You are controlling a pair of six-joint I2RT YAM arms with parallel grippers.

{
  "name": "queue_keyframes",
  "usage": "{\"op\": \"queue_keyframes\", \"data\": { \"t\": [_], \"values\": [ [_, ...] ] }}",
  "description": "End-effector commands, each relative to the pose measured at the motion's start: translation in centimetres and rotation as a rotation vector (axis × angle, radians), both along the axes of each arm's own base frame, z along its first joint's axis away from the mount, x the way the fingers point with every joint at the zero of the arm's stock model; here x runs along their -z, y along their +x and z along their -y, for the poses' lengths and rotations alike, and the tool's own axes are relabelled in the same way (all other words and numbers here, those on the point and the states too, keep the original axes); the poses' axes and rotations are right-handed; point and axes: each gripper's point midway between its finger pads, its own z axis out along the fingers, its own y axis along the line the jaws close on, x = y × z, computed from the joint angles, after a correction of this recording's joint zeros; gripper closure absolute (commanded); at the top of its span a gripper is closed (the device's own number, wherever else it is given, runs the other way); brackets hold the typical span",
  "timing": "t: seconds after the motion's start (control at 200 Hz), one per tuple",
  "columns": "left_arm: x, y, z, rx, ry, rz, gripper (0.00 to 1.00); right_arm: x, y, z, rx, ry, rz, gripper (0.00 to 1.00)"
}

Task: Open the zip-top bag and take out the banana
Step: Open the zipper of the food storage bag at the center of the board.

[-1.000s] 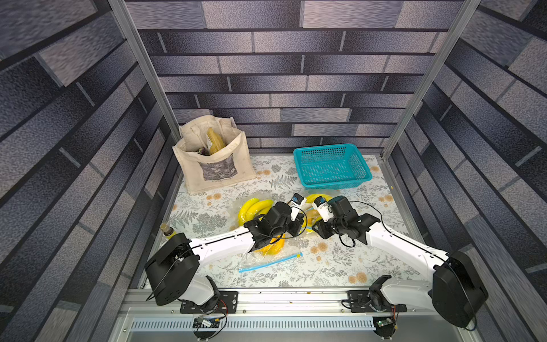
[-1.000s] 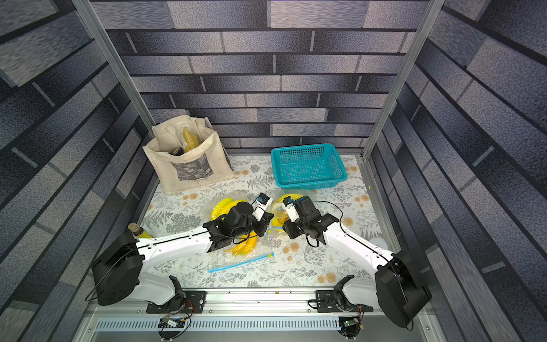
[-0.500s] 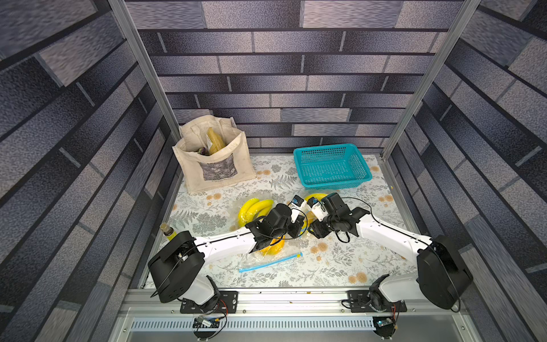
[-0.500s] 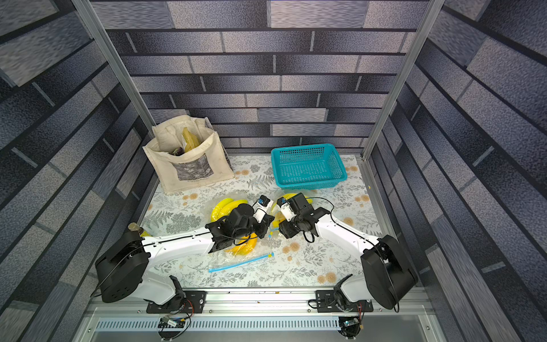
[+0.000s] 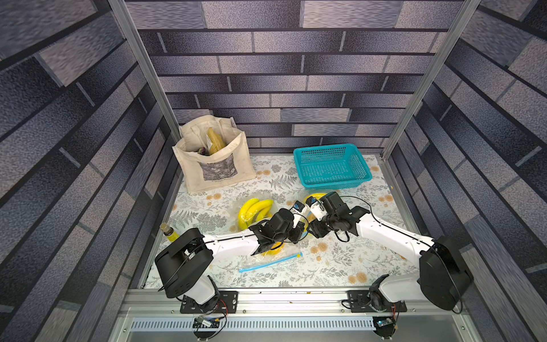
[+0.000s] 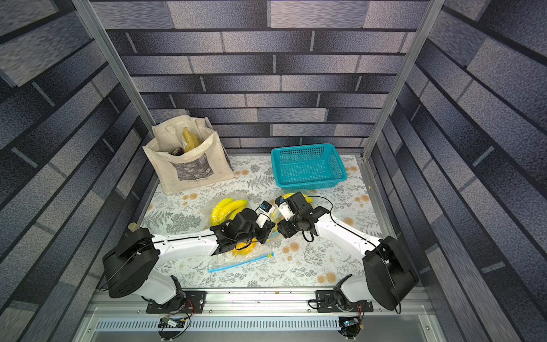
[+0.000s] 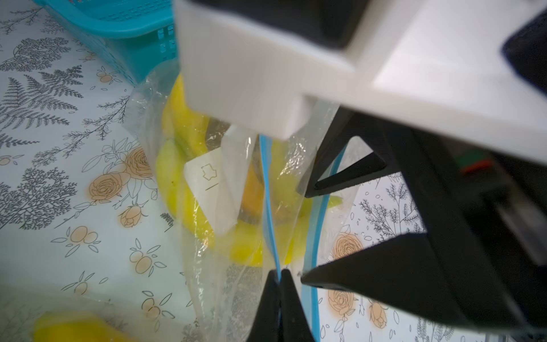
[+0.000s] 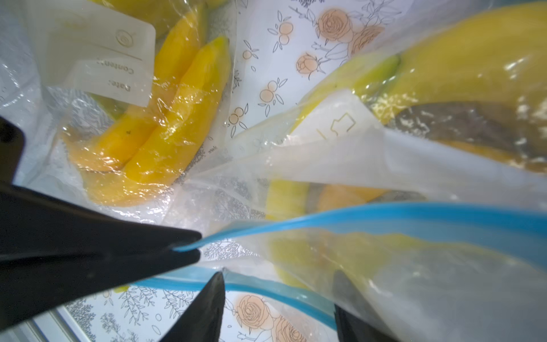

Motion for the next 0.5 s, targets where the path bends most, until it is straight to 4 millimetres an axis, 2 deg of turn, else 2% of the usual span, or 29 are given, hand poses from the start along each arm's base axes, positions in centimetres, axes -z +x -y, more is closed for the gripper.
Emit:
{"op": "queue_keyframes", "data": {
  "t": [0.0,0.13,0.29,0.496],
  "values": [
    [0.3,-0.4,0.2,-0.002,-0.02,-0.016,0.98,0.3,0.6,-0.2,0.039,0.011,0.015,0.4],
    [0.1,-0.5,0.2,-0.004,-0.023,-0.014,0.98,1.5,1.2,-0.3,0.048,-0.013,0.014,0.41],
    [0.2,-0.7,0.2,0.0,-0.018,-0.02,0.98,1.1,1.7,-0.2,0.054,-0.017,0.043,0.41],
    [-0.2,-0.4,0.3,-0.013,-0.026,-0.003,0.98,3.1,0.6,0.5,0.019,-0.091,-0.036,0.43]
  ]
}}
